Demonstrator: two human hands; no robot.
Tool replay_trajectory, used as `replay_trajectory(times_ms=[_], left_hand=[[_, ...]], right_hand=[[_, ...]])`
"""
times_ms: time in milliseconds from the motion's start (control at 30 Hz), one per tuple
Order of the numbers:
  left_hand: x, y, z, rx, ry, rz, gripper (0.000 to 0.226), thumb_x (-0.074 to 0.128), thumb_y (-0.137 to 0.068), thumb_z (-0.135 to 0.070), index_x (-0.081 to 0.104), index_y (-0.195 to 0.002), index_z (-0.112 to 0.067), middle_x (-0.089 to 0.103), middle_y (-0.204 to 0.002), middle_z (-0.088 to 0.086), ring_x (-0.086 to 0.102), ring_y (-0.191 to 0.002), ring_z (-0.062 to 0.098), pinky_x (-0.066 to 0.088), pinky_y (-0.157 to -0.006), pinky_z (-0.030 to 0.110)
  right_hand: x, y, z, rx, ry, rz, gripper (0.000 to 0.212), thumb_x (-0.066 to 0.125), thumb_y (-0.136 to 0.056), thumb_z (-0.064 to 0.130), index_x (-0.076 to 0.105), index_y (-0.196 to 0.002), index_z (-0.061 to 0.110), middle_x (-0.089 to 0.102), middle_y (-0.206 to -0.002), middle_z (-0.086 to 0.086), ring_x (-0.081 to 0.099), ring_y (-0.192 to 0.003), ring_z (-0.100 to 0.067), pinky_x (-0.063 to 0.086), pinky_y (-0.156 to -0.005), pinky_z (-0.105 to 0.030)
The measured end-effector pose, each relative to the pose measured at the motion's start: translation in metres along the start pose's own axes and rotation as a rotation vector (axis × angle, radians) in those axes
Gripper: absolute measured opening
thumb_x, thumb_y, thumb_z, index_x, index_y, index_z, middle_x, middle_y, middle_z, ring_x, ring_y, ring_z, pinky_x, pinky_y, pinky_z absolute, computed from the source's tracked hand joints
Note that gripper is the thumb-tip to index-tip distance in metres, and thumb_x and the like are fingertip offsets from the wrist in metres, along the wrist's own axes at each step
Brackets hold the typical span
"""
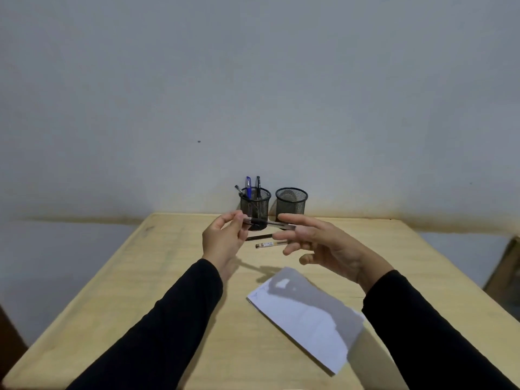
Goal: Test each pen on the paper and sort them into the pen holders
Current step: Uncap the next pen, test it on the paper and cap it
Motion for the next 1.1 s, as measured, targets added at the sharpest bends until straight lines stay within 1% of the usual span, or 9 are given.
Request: replay_trajectory(times_ms=[133, 367, 500, 567, 667, 733, 833, 1000, 1100], left_hand=[[0.004, 0.013, 0.005, -0.064, 0.06, 0.037, 0.005, 0.057, -0.092, -0.013, 0.061, -0.093, -0.01, 0.067, -0.084, 0.002, 0.062, -0.073, 0.007, 0.055, -0.062, 0.011], [0.013, 0.017, 0.014, -0.12, 0.058, 0.048, 0.011, 0.053, -0.093, -0.006, 0.061, -0.086, -0.007, 0.064, -0.075, 0.002, 0.055, -0.063, 0.006, 0.05, -0.052, 0.009], [-0.036, -0.018, -0.006, -0.021, 0.108, -0.243, 0.022, 0.044, -0.098, -0.006, 0.059, -0.083, -0.009, 0.062, -0.061, -0.002, 0.052, -0.044, -0.001, 0.041, -0.042, 0.006], [-0.063, -0.024, -0.016, 0.095, -0.077, -0.341, 0.01, 0.052, -0.095, -0.01, 0.063, -0.096, -0.009, 0.065, -0.073, -0.002, 0.058, -0.061, 0.003, 0.046, -0.05, 0.008], [-0.058, -0.018, 0.001, 0.121, -0.456, -0.212, 0.007, 0.059, -0.09, -0.013, 0.066, -0.091, -0.015, 0.068, -0.082, 0.002, 0.06, -0.07, 0.011, 0.048, -0.044, 0.012], [-0.05, -0.014, 0.025, 0.079, -0.626, -0.141, 0.008, 0.061, -0.088, -0.017, 0.068, -0.083, -0.018, 0.07, -0.081, 0.0, 0.063, -0.068, 0.014, 0.057, -0.06, 0.024], [-0.053, -0.014, 0.047, 0.083, -0.932, -0.117, 0.011, 0.059, -0.087, -0.024, 0.066, -0.079, -0.026, 0.07, -0.077, -0.007, 0.065, -0.077, 0.013, 0.047, -0.071, 0.026], [-0.055, -0.019, 0.056, 0.156, -1.042, -0.07, 0.013, 0.054, -0.092, -0.019, 0.065, -0.085, -0.023, 0.071, -0.079, -0.005, 0.059, -0.093, 0.013, 0.036, -0.07, 0.018], [-0.058, -0.019, 0.058, 0.178, -1.067, -0.092, 0.017, 0.053, -0.093, -0.021, 0.067, -0.103, -0.018, 0.069, -0.1, 0.001, 0.05, -0.093, 0.008, 0.034, -0.078, 0.018]], right_hand=[[0.017, -0.009, -0.013, -0.114, -0.088, -0.146, 0.037, 0.067, -0.084, 0.027, 0.061, -0.119, 0.017, 0.071, -0.089, -0.002, 0.059, -0.069, -0.013, 0.04, -0.057, -0.02], [0.039, -0.009, -0.022, -0.327, 0.154, -0.472, 0.016, 0.058, -0.092, 0.023, 0.068, -0.083, 0.015, 0.064, -0.069, -0.003, 0.054, -0.063, -0.016, 0.04, -0.055, -0.027], [0.013, 0.012, -0.02, -0.424, 0.015, -0.606, 0.016, 0.054, -0.093, 0.011, 0.064, -0.08, 0.009, 0.062, -0.059, 0.001, 0.052, -0.051, -0.01, 0.04, -0.046, -0.02], [-0.008, 0.024, -0.023, -0.411, -0.014, -0.623, 0.017, 0.052, -0.093, 0.009, 0.064, -0.081, 0.008, 0.062, -0.06, -0.001, 0.051, -0.051, -0.01, 0.039, -0.046, -0.019], [-0.012, 0.022, -0.037, -0.309, -0.031, -0.535, 0.018, 0.05, -0.094, 0.011, 0.068, -0.089, 0.009, 0.064, -0.068, -0.006, 0.054, -0.056, -0.013, 0.04, -0.047, -0.02], [-0.006, 0.017, -0.045, -0.255, -0.055, -0.487, 0.021, 0.048, -0.095, 0.013, 0.069, -0.096, 0.011, 0.067, -0.074, -0.008, 0.058, -0.06, -0.014, 0.042, -0.047, -0.019], [-0.002, 0.014, -0.054, -0.196, -0.099, -0.486, 0.023, 0.048, -0.096, 0.015, 0.07, -0.096, 0.013, 0.07, -0.079, -0.009, 0.06, -0.061, -0.013, 0.046, -0.05, -0.019], [-0.005, 0.009, -0.067, -0.126, -0.099, -0.493, 0.016, 0.054, -0.093, 0.011, 0.069, -0.097, 0.01, 0.069, -0.078, -0.008, 0.06, -0.062, -0.014, 0.045, -0.052, -0.02], [-0.007, 0.002, -0.068, -0.107, -0.002, -0.527, 0.013, 0.059, -0.087, 0.001, 0.069, -0.089, 0.009, 0.064, -0.066, -0.003, 0.054, -0.052, -0.01, 0.041, -0.046, -0.017]])
Point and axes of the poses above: each hand's wrist, its own y-axis away from the middle knuckle, its own x-axis out of the palm, z = x × y, the point moved 3 cm from there along -y, towards the middle knuckle
